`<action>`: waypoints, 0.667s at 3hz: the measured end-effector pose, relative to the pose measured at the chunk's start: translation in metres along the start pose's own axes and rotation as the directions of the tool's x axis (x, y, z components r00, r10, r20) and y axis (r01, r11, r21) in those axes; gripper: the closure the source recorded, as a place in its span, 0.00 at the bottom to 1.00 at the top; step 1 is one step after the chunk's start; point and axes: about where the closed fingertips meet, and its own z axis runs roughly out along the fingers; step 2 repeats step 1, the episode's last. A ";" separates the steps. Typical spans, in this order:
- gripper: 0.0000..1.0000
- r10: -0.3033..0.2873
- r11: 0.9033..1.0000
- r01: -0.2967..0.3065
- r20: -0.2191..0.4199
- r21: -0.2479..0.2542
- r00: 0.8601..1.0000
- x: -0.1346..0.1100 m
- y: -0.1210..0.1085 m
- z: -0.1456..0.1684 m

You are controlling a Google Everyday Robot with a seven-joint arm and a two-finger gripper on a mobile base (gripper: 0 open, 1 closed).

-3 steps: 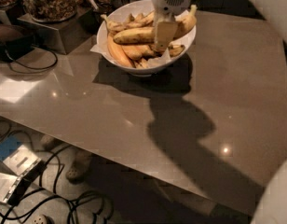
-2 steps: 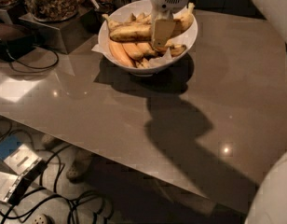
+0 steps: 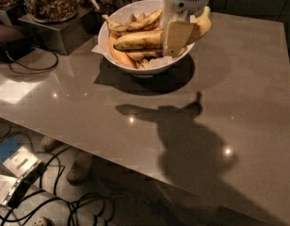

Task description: Pick banana from white bowl

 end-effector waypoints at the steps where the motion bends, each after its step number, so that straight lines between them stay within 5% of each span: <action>1: 1.00 0.056 0.998 -0.055 0.026 -0.039 0.998 -0.002 0.031 -0.012; 2: 1.00 0.056 0.998 -0.055 0.026 -0.039 0.998 -0.002 0.031 -0.012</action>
Offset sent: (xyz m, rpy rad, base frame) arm 0.0000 0.0000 0.0000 0.0000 0.0000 0.0000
